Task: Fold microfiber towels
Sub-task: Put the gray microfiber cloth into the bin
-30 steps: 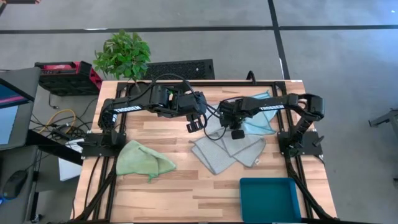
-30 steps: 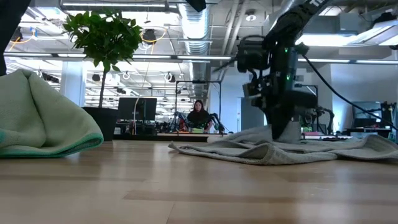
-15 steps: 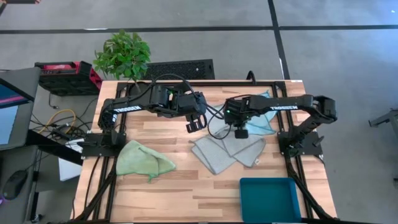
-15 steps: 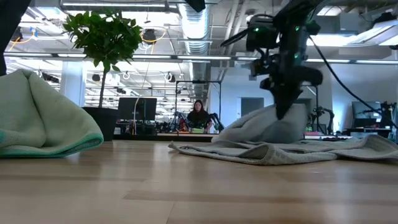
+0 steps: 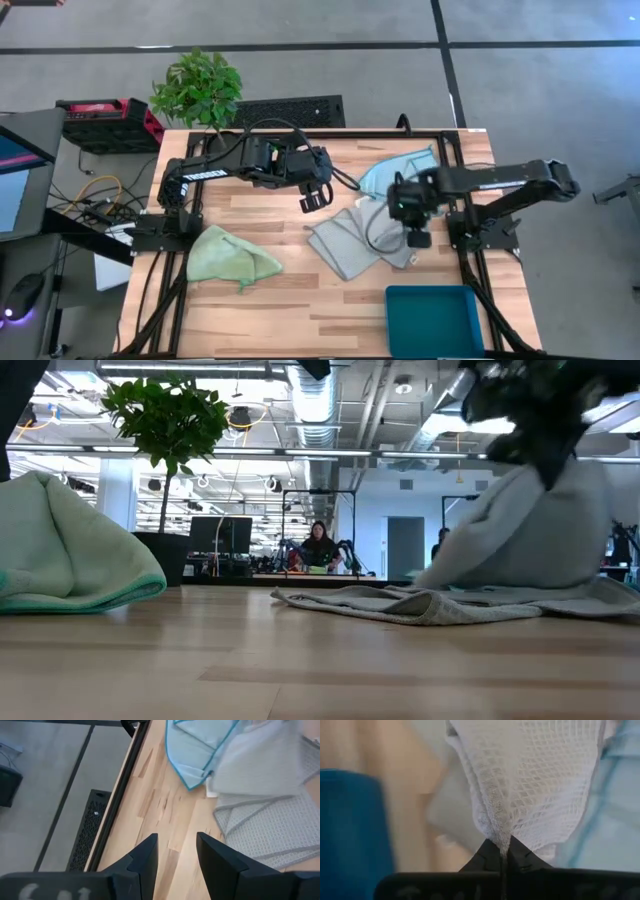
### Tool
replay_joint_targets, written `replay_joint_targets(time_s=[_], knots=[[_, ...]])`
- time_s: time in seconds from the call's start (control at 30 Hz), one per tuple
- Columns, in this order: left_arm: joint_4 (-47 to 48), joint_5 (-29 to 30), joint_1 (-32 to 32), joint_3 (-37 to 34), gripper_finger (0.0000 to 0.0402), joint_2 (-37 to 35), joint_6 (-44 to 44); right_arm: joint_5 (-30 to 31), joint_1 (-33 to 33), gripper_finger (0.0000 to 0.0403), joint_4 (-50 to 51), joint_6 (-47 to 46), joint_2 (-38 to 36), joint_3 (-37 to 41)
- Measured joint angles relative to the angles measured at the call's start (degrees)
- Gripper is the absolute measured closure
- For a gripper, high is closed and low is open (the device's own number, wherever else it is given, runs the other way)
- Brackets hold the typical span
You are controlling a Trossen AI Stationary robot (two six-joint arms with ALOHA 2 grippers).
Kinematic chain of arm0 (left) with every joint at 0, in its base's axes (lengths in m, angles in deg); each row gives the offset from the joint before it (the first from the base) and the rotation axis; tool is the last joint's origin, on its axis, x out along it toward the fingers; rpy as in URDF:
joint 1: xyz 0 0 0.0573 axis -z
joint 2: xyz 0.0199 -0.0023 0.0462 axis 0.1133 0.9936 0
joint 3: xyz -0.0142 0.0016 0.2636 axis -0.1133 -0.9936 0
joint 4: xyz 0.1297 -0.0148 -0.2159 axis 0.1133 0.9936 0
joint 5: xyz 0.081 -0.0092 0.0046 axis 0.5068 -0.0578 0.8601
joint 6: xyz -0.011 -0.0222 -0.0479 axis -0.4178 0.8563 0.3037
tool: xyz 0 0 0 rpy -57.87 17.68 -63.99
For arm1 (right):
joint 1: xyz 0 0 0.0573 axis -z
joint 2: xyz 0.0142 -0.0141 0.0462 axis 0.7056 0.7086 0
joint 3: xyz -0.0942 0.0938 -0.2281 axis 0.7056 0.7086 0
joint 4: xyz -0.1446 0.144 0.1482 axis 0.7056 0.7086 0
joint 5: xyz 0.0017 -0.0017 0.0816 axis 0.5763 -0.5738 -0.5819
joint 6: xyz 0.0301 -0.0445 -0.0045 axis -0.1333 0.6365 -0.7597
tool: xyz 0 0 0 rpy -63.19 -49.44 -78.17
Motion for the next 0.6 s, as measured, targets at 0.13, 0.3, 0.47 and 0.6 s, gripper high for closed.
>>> replay_joint_targets(time_s=[0.13,0.3,0.47,0.6], knots=[[0.00,-1.47,0.38,0.00,0.0274,0.00,-1.18,-3.16,-9.45,0.0389,0.07,-11.50,-3.49,-0.02],[0.02,-2.22,1.06,0.00,0.0274,0.00,-4.02,-7.08,-21.90,0.0386,-1.26,-27.73,-4.31,-0.02],[-0.04,-2.99,1.42,0.00,0.0274,0.00,-5.84,-9.57,-33.13,0.0390,-7.13,-41.40,-2.88,-0.02],[-0.09,-2.99,1.42,0.00,0.0274,0.00,-6.60,-9.39,-39.50,0.0382,-14.30,-49.86,-2.36,-0.02]])
